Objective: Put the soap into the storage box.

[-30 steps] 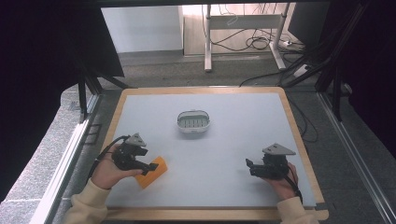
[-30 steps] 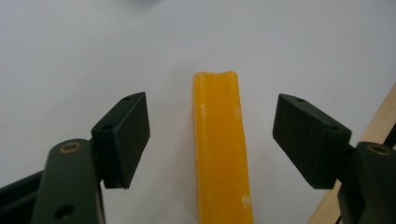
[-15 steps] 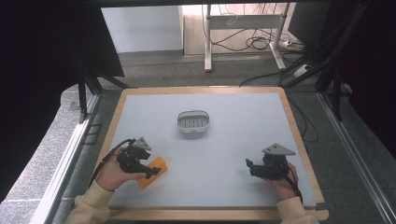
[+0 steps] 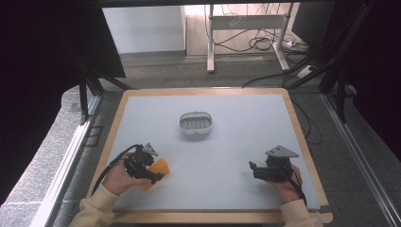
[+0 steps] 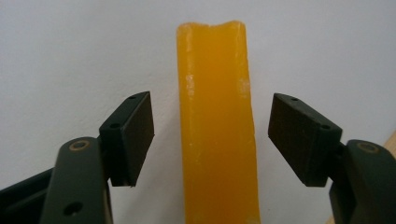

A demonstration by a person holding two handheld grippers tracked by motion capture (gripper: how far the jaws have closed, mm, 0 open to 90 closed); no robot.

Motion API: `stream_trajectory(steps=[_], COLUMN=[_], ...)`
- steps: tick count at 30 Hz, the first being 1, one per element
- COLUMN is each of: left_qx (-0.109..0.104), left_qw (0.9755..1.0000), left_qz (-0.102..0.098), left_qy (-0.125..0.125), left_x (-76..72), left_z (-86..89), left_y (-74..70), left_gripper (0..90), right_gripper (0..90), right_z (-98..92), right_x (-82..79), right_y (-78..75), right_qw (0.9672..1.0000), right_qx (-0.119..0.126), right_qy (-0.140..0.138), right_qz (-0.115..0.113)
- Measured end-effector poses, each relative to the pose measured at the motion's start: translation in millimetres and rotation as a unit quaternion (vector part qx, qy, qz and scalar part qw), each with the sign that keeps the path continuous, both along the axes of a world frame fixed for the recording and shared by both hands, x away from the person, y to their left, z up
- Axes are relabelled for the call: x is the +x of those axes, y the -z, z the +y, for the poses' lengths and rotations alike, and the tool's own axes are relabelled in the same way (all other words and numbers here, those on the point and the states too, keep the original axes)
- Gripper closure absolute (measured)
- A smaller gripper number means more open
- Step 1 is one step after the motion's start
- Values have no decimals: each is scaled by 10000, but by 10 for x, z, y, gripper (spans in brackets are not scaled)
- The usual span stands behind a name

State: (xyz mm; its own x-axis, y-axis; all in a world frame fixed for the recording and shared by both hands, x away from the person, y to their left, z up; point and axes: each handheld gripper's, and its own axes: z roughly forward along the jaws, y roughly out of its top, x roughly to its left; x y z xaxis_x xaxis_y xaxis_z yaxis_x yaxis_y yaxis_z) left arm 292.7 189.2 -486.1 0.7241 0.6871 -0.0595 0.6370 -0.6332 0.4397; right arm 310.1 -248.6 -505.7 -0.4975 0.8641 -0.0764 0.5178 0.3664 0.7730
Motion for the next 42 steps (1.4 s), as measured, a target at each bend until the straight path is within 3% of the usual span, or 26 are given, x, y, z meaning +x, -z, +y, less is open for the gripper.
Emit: stream_trajectory(steps=[9,16,27,42], left_qx=[125,152,163,23], left_qw=[9996,9994,9996,9999], left_qz=[245,298,231,99], left_qy=[-24,-90,-73,-85], left_x=[14,34,40,24], left_z=[-25,-9,-6,61], left_y=[74,95,89,-13], left_gripper=[459,611,617,618], right_gripper=[144,144,144,144], right_z=[2,-2,0,3], right_x=[0,2,2,3], right_y=[1,3,2,3], right_qw=[10000,10000,10000,10000], right_qx=[-7,-16,-16,-25], right_qy=[-1,4,-5,-7], right_qz=[-12,-12,-21,-17])
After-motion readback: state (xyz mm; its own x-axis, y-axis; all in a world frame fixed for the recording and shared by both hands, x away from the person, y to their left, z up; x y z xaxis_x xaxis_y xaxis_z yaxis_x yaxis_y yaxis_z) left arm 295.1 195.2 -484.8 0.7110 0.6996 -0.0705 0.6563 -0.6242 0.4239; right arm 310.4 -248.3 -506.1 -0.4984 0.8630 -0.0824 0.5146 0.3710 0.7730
